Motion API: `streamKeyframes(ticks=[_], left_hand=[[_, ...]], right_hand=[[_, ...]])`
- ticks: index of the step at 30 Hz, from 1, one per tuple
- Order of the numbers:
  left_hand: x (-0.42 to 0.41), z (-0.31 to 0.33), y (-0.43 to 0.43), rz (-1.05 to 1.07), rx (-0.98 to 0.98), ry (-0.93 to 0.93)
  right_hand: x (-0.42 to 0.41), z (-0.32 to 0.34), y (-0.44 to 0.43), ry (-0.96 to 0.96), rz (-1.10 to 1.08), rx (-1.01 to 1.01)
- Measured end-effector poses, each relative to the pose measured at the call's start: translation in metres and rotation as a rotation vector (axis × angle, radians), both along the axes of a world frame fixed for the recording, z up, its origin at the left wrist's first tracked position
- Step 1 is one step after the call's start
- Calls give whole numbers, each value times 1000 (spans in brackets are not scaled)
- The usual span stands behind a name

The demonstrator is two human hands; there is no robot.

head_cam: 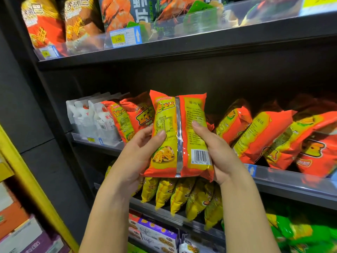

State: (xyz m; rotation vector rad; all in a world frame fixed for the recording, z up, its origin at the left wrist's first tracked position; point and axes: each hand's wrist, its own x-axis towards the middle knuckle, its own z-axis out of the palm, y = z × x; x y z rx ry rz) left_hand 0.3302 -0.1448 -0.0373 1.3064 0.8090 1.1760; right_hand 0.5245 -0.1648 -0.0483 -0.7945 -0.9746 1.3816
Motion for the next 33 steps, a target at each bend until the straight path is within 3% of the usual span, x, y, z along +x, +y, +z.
streamKeyframes(ticks=[5, 12, 21, 26, 29, 33], left_hand=[[-3, -9, -1, 323, 236, 236], [17, -14, -16, 238, 348, 387], [2, -16, -17, 283, 247, 316], [-9, -16, -14, 111, 29, 20], [-16, -20, -11, -29, -1, -95], [-24, -23, -5, -60, -10, -113]], right_hand=[[-11, -9, 5, -225, -250, 131], [-32, -19, 5, -394, -354, 250], [-36, -29, -4, -369, -313, 337], [-35, -33, -3, -327, -430, 335], [-35, -33, -2, -272, -264, 238], [-37, -31, -4, -191, -124, 208]])
